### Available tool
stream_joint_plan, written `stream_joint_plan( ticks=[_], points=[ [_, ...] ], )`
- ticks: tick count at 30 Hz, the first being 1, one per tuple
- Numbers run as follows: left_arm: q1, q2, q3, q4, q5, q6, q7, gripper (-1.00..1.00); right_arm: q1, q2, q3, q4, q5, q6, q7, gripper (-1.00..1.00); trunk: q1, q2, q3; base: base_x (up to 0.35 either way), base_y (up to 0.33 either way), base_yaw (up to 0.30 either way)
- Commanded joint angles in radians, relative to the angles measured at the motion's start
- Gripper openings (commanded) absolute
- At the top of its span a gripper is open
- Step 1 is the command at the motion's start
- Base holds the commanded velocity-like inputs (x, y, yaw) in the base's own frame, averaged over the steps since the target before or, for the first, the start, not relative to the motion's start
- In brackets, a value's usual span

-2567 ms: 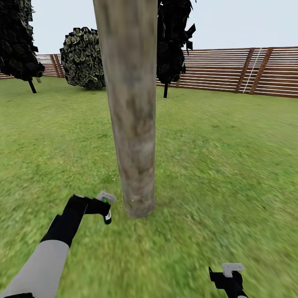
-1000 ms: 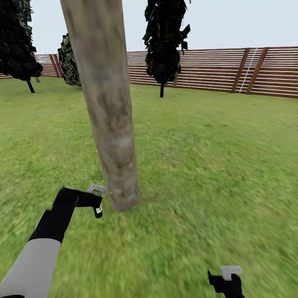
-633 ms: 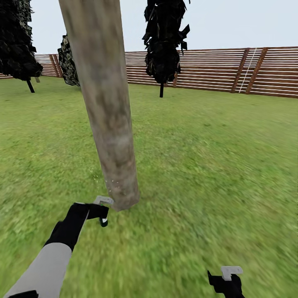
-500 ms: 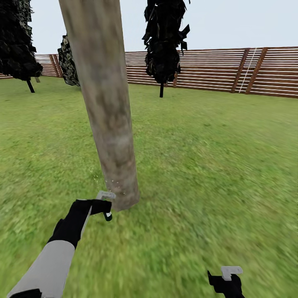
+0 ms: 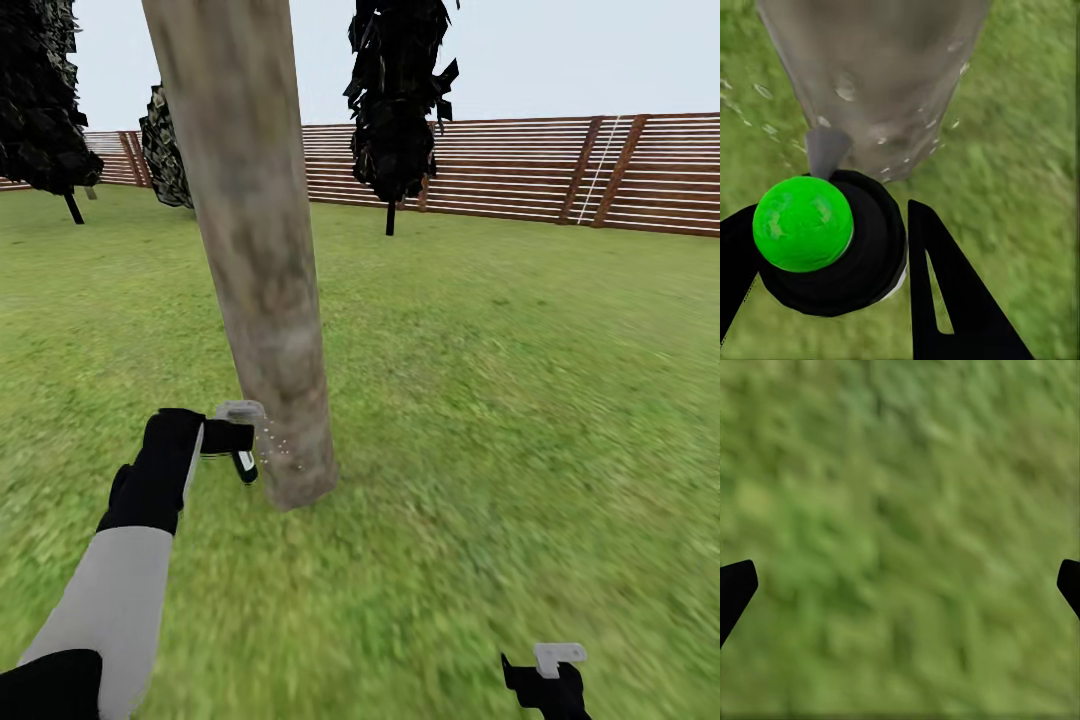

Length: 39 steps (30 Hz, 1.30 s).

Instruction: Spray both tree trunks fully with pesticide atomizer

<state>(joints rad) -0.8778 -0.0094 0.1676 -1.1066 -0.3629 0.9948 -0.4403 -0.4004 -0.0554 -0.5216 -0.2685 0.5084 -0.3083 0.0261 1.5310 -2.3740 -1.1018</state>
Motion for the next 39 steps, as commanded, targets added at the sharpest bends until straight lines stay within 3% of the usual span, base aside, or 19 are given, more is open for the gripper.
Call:
stream_joint_plan(
  ticks=[1,3,11,14,21,23,28,30,31,32,33,37,39],
  points=[
    [-0.017,0.000,0.000,0.000,-0.001,0.006,-0.001,-1.00,0.000,0.000,0.000,0.000,0.000,0.000,0.000,1.00,0.000,0.000,0.000,0.000,0.000,0.000],
    [-0.055,0.000,0.000,-0.001,-0.001,0.012,-0.004,-1.00,0.000,0.000,0.000,0.000,0.000,0.000,0.000,1.00,0.000,0.000,0.000,0.000,0.000,0.000],
    [-0.070,-0.003,-0.001,-0.004,-0.003,0.013,-0.005,-1.00,0.000,0.000,0.000,0.000,0.001,0.000,0.000,1.00,0.000,0.000,0.000,0.000,0.000,0.000],
    [-0.050,-0.005,-0.035,0.006,-0.004,0.005,-0.003,-1.00,0.000,0.000,0.000,0.000,0.001,0.000,0.000,1.00,0.000,0.000,0.000,0.000,0.000,0.000],
    [0.069,-0.011,-0.050,0.057,-0.004,-0.032,-0.006,-1.00,0.000,0.000,0.000,0.000,0.001,0.000,0.000,1.00,0.000,0.000,0.000,0.000,0.000,0.000],
    [0.083,-0.012,-0.051,0.163,-0.007,-0.136,0.003,-1.00,0.000,0.000,0.000,0.000,0.001,0.000,0.000,1.00,0.000,0.000,0.000,0.000,0.000,0.000],
    [0.086,-0.011,-0.042,0.359,-0.007,-0.315,0.028,-1.00,0.000,0.000,0.000,0.000,0.001,0.000,0.000,1.00,0.000,0.000,0.000,0.000,0.000,0.000],
    [0.086,-0.011,-0.038,0.416,-0.005,-0.374,0.075,-1.00,0.000,0.000,0.000,0.000,0.001,0.000,0.000,1.00,0.000,0.000,0.000,0.000,0.000,0.000],
    [0.086,-0.012,-0.035,0.468,0.007,-0.441,0.145,-1.00,0.000,0.000,0.000,0.000,0.001,0.000,0.000,1.00,0.000,0.000,0.000,0.000,0.000,0.000],
    [0.086,-0.019,-0.035,0.543,0.064,-0.516,0.256,-1.00,0.000,0.000,0.000,0.000,0.001,0.000,0.000,1.00,0.000,0.000,0.000,0.000,0.000,0.000],
    [0.086,-0.028,-0.035,0.576,0.087,-0.536,0.308,-1.00,0.000,0.000,0.000,0.000,0.001,0.000,0.000,1.00,0.000,0.000,0.000,0.000,0.000,0.000],
    [0.086,-0.077,-0.036,0.648,0.117,-0.664,0.491,-1.00,0.000,0.000,0.000,0.000,0.001,0.000,0.000,1.00,0.000,0.000,0.000,0.000,0.000,0.000],
    [0.086,-0.099,-0.035,0.678,0.125,-0.696,0.533,-1.00,0.000,0.000,0.000,0.000,0.001,0.000,0.000,1.00,0.000,0.000,0.000,0.000,0.000,0.000]
  ],
)
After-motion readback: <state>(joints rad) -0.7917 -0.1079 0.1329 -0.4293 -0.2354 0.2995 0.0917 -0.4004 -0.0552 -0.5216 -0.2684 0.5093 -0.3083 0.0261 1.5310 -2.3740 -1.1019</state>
